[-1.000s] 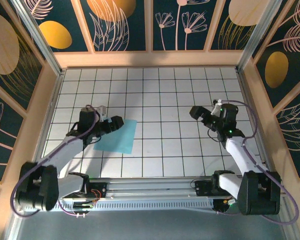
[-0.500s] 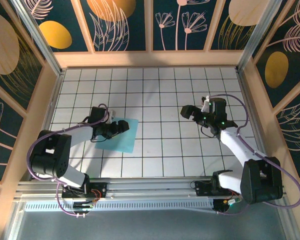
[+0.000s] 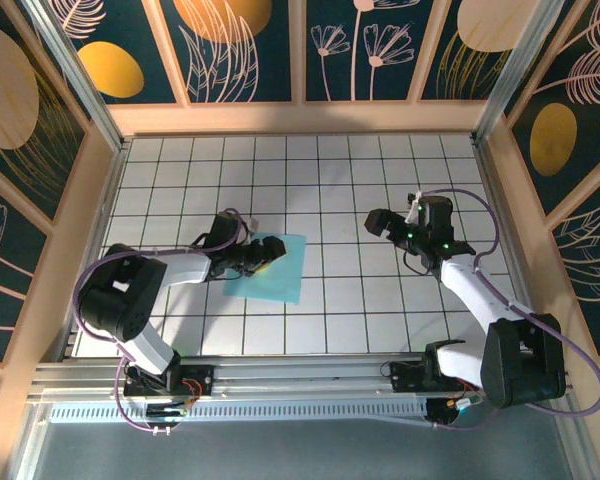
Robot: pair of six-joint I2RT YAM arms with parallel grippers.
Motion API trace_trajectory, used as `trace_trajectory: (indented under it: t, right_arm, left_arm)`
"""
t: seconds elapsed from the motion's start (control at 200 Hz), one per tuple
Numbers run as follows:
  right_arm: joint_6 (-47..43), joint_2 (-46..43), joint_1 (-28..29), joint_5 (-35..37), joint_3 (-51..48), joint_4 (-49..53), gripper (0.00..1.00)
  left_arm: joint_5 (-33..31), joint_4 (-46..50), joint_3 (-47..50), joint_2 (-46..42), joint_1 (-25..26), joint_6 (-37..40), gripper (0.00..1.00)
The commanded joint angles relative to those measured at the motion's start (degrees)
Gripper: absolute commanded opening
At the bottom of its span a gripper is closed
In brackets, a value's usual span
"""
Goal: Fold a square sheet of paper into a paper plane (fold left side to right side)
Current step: Move the square sheet of paper to the center of the table.
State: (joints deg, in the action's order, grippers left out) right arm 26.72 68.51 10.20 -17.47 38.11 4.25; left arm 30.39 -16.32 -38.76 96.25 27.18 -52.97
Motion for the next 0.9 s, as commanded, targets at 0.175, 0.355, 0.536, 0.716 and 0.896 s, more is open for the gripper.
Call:
trace_trajectory:
  t: [0.175,0.355,0.536,0.716,0.896]
  right_arm:
    - [1.67,-1.46,0.38,3.14,0.15,1.08,0.99]
    - [1.78,-0.53,0.49,3.41,0.43,1.38,0.98]
    - [0.49,0.82,0.49,4.02,1.69,2.64,0.98]
    - [-0.77,2.01,0.94,5.07,3.26,3.68,0.97]
    - [-2.31,4.63,2.49,6.86,6.48,5.34,0.90]
  left_arm:
    - [-6.58,-7.47,-3.00,8.40,7.27,-14.66,0.75]
    - [-8.24,-10.81,-5.67,11.73,10.88,-19.07,0.75]
    - [-7.79,-10.46,-7.66,11.75,11.58,-17.74,0.76]
    - [-8.27,-4.29,-11.24,8.75,11.58,-12.62,0.78]
    - [-12.80,2.33,-11.95,2.81,11.58,-8.75,0.81]
